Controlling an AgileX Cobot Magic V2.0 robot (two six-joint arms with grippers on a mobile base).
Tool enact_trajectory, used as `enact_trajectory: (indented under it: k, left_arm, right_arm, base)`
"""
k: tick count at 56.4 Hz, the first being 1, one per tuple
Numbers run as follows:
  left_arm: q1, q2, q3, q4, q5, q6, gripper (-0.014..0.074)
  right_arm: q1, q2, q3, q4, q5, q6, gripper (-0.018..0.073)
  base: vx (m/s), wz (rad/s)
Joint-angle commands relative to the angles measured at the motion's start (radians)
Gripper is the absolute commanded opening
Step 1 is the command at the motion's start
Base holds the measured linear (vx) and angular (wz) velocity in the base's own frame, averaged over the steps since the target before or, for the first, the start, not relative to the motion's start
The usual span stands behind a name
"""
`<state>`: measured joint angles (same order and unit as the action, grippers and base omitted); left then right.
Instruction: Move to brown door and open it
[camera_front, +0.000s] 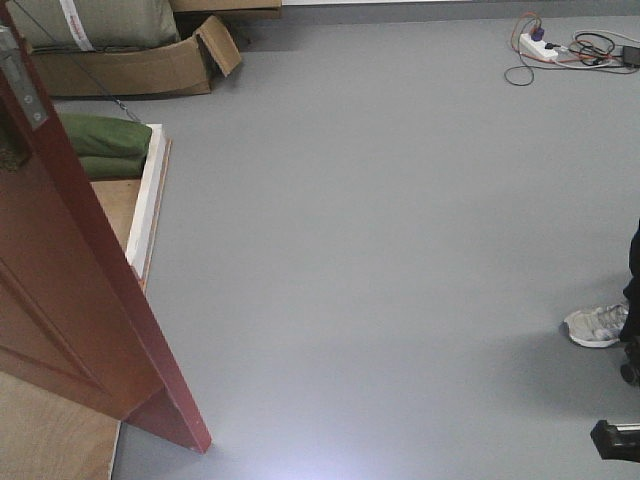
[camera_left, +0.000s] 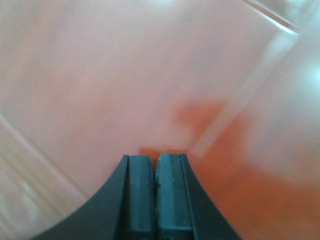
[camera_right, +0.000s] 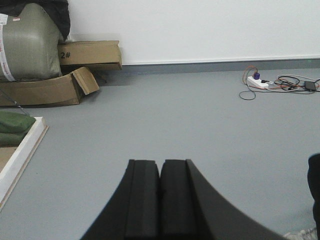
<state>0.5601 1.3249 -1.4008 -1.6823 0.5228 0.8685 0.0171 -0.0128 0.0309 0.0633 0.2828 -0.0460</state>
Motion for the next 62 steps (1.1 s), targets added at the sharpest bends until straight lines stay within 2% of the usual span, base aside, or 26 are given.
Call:
enact_trajectory:
  k: [1, 62]
  left_arm:
    - [-0.009, -0.026, -0.032, -0.038, 0.019, -0.002, -0.0003]
    - [-0.009, -0.026, -0.032, -0.038, 0.019, -0.002, -0.0003]
  right_arm:
    - [-0.001, -0.01, 0.005, -0.001, -0.082, -0.006, 0.0]
    - [-0.001, -0.01, 0.005, -0.001, -0.082, -0.006, 0.0]
  base:
    - [0.22, -0.01]
    - [0.2, 0.01]
